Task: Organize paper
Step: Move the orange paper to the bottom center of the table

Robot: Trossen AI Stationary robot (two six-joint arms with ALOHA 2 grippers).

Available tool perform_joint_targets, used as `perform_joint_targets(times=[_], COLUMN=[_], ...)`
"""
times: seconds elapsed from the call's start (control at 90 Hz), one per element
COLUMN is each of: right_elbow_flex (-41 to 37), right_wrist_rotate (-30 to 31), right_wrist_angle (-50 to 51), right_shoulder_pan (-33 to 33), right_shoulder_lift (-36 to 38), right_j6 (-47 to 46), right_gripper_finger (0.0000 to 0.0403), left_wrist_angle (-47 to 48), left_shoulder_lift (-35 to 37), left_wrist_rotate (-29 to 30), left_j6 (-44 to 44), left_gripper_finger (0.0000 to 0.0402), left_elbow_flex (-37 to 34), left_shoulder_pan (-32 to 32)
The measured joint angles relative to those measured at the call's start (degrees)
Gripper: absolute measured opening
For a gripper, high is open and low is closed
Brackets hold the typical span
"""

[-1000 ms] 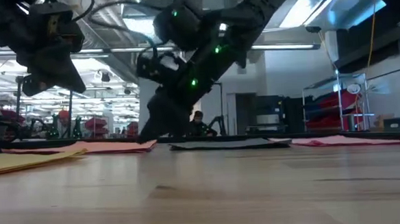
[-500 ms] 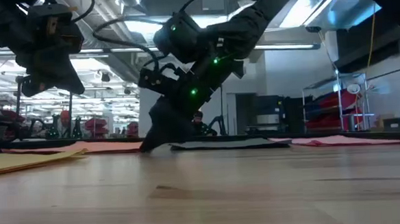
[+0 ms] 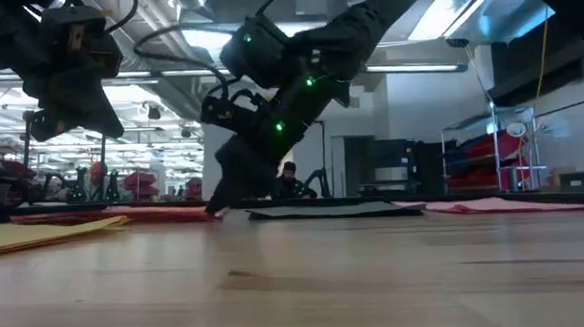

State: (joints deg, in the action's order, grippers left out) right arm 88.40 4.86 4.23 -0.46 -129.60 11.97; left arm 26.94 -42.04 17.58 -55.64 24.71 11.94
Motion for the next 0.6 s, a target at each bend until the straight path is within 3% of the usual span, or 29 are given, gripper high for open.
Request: perform_joint_targets(times=[0.156,0.267,0.411,0.6], right_elbow_flex=[4.80,7.80,12.50,18.66], right_wrist_rotate=[-2.99,-7.03,-14.99,-27.14], right_wrist_angle=[4.84,8.44,16.98,31.05], right_shoulder_pan=[0.49,0.49,0.78,2.24], right_shoulder_lift=[0.00,0.00,0.00,0.00], right_j6=[-0.88,-2.04,-4.82,-8.88], right_gripper_finger=[0.0000,0.0000,0.0000,0.0000], left_wrist_angle=[-4.96,-13.36,-21.00,-22.17], left_shoulder_lift=[0.04,0.07,0.66,2.81], left_wrist_rotate=[-0.01,-0.04,-0.01,0.02], left_j6=[-5.17,-3.75,0.52,3.31], left_gripper_finger=[0.0000,0.0000,0.0000,0.0000], left_elbow_flex=[0.00,0.00,0.71,2.10], left_shoulder_pan=[0.00,0.02,-0.61,-2.75])
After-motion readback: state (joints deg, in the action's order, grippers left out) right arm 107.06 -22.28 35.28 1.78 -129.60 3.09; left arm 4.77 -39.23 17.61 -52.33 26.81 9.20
